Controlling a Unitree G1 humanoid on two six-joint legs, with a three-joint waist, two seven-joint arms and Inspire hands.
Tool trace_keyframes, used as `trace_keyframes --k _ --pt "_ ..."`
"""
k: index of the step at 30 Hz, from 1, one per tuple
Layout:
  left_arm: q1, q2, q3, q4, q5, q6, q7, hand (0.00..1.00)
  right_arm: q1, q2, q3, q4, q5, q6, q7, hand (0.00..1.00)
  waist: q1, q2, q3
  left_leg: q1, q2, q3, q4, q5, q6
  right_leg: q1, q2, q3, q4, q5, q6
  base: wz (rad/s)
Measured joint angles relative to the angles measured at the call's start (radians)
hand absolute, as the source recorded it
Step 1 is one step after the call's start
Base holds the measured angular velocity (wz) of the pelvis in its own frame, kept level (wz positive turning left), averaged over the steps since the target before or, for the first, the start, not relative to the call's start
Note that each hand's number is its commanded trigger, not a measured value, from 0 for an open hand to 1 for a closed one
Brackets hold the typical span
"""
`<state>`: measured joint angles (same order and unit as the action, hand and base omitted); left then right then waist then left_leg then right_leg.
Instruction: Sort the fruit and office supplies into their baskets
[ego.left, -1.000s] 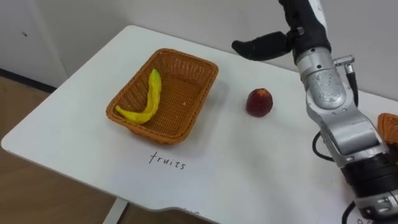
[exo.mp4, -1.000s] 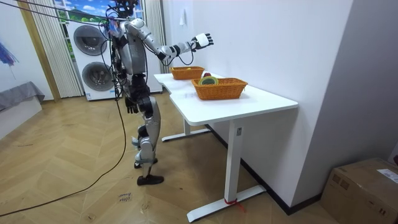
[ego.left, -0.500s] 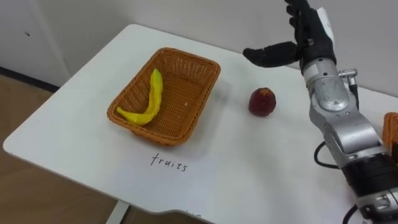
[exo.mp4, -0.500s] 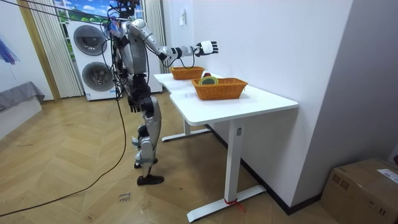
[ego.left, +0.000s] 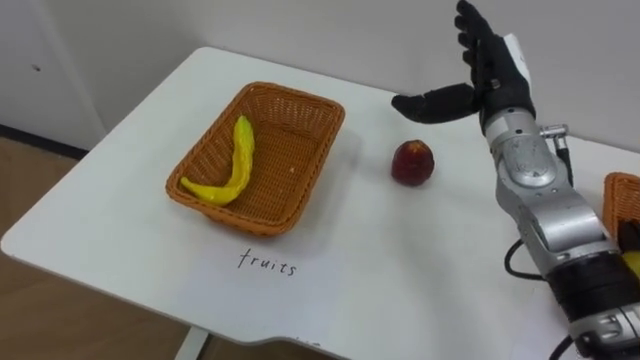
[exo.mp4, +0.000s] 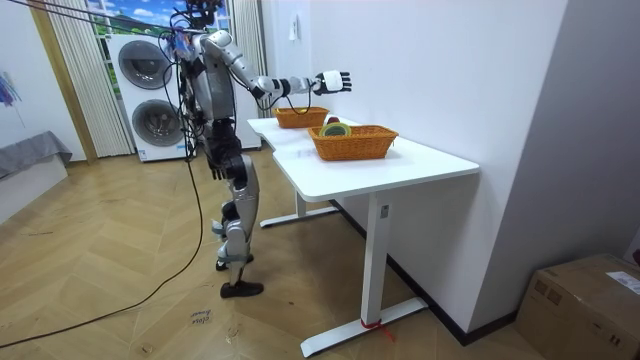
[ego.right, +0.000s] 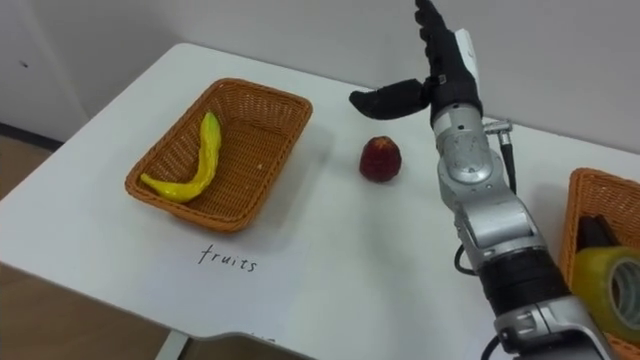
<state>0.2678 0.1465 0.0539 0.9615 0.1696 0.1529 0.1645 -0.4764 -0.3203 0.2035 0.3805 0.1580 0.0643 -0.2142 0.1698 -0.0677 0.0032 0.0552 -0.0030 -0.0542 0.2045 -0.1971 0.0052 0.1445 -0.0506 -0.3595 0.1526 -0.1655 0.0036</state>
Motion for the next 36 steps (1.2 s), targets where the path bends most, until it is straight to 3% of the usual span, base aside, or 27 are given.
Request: trace_keyframes --k 16,24,36 --pt "0.018 0.0 0.001 0.002 0.001 0.001 0.002 0.0 0.033 0.0 0.001 0.056 -0.002 0.0 0.008 0.0 0.006 -0.003 0.0005 -0.018 0.004 0.024 -0.008 0.0 0.0 -0.03 0.002 0.019 0.0 -0.001 0.001 -0.03" --pt "0.019 0.0 0.001 0.002 0.001 0.017 0.001 0.0 0.032 0.0 0.013 0.171 -0.007 0.01 0.022 0.0 0.029 -0.005 -0.0012 -0.017 0.005 0.03 -0.007 0.0 0.001 -0.035 0.002 0.031 0.0 -0.001 0.001 -0.01" --pt "0.023 0.0 0.0 0.002 0.001 0.017 0.002 0.0 0.033 0.01 0.031 0.225 -0.003 0.012 0.045 0.0 0.036 -0.004 -0.0004 -0.016 0.004 0.023 -0.007 0.001 0.0 -0.026 0.002 0.024 0.0 -0.001 0.002 0.01"
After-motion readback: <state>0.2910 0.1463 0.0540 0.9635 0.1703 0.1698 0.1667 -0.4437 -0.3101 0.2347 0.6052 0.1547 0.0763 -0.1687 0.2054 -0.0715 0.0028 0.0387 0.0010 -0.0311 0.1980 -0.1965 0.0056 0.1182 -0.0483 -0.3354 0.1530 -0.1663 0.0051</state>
